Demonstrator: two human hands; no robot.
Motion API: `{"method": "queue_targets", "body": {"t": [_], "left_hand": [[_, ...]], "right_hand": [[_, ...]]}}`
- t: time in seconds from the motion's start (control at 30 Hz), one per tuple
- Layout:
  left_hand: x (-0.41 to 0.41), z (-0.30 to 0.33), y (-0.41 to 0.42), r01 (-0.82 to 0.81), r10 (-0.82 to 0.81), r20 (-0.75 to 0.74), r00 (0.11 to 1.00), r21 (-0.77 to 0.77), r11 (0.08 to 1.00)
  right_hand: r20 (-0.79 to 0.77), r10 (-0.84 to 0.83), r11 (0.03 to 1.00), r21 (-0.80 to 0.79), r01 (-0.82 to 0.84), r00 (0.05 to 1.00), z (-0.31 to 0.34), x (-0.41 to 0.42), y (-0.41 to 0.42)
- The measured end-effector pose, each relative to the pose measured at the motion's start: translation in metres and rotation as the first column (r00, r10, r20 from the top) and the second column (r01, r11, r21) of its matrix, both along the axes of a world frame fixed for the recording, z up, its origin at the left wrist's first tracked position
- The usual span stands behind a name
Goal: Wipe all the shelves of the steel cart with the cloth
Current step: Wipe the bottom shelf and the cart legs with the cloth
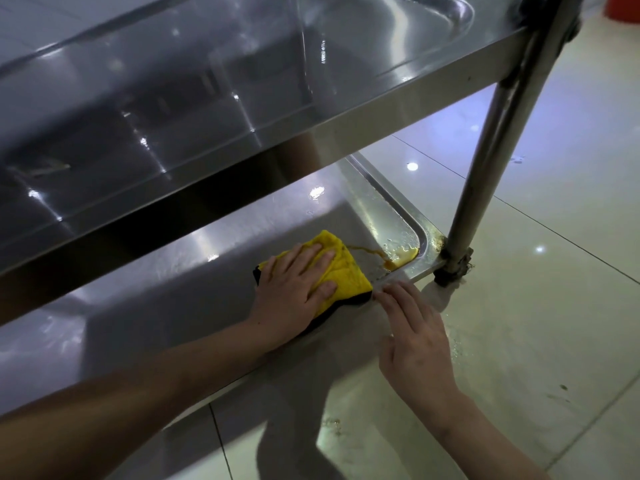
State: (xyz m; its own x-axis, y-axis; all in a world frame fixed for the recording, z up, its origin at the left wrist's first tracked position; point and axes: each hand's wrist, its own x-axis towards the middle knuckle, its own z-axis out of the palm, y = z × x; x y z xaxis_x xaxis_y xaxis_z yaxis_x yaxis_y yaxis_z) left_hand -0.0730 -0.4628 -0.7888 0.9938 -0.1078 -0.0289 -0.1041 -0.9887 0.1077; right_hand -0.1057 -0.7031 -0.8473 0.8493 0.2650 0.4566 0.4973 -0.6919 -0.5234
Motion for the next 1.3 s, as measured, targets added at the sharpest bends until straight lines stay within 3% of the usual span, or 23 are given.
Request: {"method": "queue_targets", "body": {"t": [0.67, 1.0, 1.3], "left_hand": [[0.153, 0.009, 0.029, -0.24, 0.241, 0.009, 0.971, -0.051, 0.969], [0.129, 0.008, 0.009, -0.195, 0.195, 0.002, 0.981, -0.01, 0.981], [0.047, 0.005, -0.025, -0.024, 0.025, -0.042, 0.999, 0.027, 0.999]], "right_hand": [[0.017, 0.042, 0.999, -0.005, -0.042, 0.999, -0.003, 0.003, -0.004], [0.035, 0.052, 0.999, -0.002, -0.052, 0.998, -0.004, 0.005, -0.005], [0.039, 0.07, 0.998, -0.008, -0.07, 0.997, -0.001, 0.005, -0.008]]}}
